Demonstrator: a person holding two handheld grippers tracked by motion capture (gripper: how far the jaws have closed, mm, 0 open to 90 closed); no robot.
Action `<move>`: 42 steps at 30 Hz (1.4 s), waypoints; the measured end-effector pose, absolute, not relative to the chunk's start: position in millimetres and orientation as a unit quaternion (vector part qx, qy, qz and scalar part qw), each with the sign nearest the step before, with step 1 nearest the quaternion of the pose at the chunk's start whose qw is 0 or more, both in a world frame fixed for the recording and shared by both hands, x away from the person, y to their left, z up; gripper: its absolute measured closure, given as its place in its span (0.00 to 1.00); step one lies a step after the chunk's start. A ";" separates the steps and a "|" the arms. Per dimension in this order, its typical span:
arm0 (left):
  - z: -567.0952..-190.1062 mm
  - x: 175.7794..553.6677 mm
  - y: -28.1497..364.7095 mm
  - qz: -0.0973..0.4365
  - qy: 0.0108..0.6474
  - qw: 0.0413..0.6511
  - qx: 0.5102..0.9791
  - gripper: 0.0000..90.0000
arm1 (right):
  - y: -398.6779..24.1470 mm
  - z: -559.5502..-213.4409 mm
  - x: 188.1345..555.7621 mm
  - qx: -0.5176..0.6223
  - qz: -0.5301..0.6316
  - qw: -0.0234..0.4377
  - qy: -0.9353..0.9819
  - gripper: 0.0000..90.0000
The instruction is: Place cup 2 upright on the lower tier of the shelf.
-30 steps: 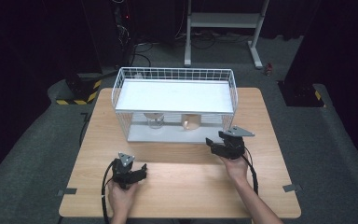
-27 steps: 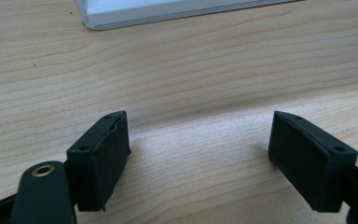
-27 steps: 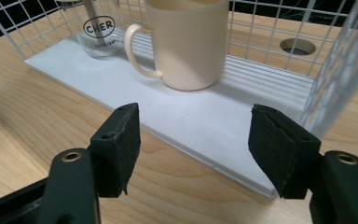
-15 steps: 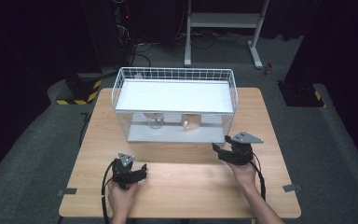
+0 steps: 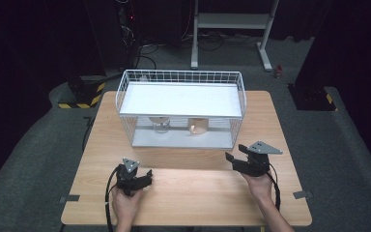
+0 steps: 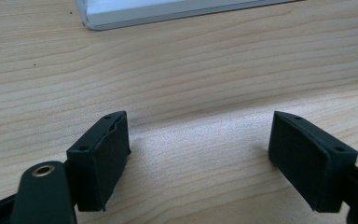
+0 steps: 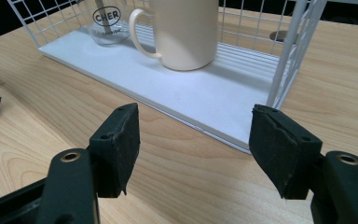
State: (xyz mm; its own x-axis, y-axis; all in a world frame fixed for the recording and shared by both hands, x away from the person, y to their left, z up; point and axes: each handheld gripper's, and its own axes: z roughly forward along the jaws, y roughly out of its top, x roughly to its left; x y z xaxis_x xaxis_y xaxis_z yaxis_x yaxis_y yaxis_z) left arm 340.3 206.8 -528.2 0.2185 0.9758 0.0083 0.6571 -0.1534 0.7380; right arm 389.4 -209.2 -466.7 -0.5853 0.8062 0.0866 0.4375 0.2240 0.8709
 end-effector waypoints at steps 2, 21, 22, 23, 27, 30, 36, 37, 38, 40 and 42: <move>-528.2 340.3 206.8 0.255 0.571 0.312 0.715 0.23 | -211.2 -467.0 388.1 0.413 0.469 0.195 0.756 0.37; -528.2 340.3 206.8 0.255 0.571 0.312 0.715 0.23 | -238.3 -472.0 370.9 0.426 0.472 0.196 0.747 0.36; -528.3 340.3 206.7 0.255 0.571 0.313 0.715 0.23 | -239.7 -472.4 369.8 0.429 0.471 0.196 0.745 0.36; -528.2 340.3 206.9 0.255 0.570 0.312 0.716 0.23 | -241.3 -472.8 369.0 0.430 0.471 0.196 0.745 0.36; -528.3 340.3 206.7 0.255 0.571 0.313 0.715 0.23 | -246.9 -475.0 365.7 0.431 0.468 0.202 0.745 0.36; -528.3 340.4 206.7 0.255 0.571 0.313 0.715 0.23 | -250.1 -476.8 362.9 0.435 0.467 0.200 0.744 0.36; -528.3 340.4 206.8 0.256 0.570 0.312 0.716 0.23 | -256.3 -479.6 359.3 0.439 0.467 0.202 0.741 0.36; -528.3 340.4 206.7 0.255 0.571 0.313 0.715 0.23 | -257.2 -479.9 358.8 0.440 0.466 0.202 0.740 0.36; -528.3 340.3 206.7 0.255 0.571 0.312 0.715 0.23 | -257.9 -480.4 358.4 0.441 0.465 0.203 0.740 0.36; -528.3 340.3 206.7 0.255 0.571 0.313 0.715 0.23 | -259.4 -481.6 358.0 0.443 0.463 0.204 0.740 0.36; -528.3 340.3 206.7 0.255 0.571 0.313 0.715 0.23 | -260.7 -482.8 357.1 0.447 0.459 0.206 0.740 0.36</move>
